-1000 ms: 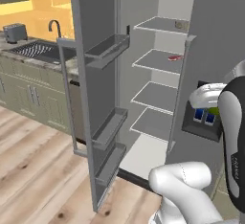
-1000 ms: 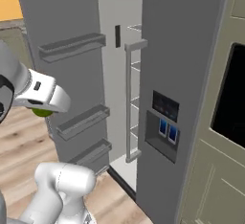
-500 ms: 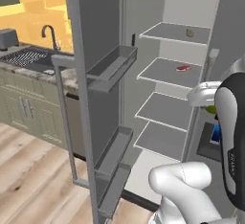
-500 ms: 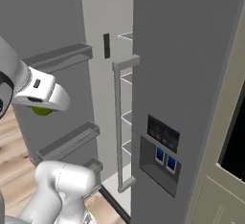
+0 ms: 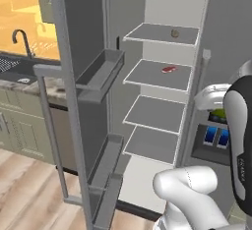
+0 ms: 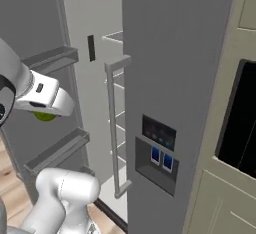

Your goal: Transport the fish and lime to the fridge. Place the fish on the rack containing meat and place the lime on the rack containing the vegetable, ensuring meats and vegetables are on different racks.

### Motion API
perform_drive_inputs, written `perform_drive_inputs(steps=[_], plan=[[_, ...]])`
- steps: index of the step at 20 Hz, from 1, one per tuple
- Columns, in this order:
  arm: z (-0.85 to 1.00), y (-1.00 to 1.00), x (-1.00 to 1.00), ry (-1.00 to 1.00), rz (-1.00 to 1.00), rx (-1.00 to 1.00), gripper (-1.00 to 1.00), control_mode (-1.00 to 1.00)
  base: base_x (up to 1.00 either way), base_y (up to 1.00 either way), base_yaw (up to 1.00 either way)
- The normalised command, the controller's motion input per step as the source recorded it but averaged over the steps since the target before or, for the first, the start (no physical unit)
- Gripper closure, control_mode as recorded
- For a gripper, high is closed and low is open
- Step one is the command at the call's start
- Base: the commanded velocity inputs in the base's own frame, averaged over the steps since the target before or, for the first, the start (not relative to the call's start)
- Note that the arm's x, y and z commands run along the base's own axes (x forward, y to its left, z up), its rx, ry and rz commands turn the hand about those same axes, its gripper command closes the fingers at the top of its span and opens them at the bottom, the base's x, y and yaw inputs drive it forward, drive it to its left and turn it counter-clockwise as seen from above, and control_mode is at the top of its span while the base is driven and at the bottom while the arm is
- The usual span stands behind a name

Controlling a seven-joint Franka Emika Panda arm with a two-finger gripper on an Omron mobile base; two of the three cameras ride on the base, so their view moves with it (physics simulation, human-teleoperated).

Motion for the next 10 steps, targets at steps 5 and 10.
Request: perform_drive_inputs(steps=[5,10], plan=[[0.0,0.0,0.0,0.0,0.0,0.0,1.0,1.0,0.55,0.53,-0.2],[0.0,0.0,0.0,0.0,0.0,0.0,1.0,1.0,0.86,0.07,-0.05]])
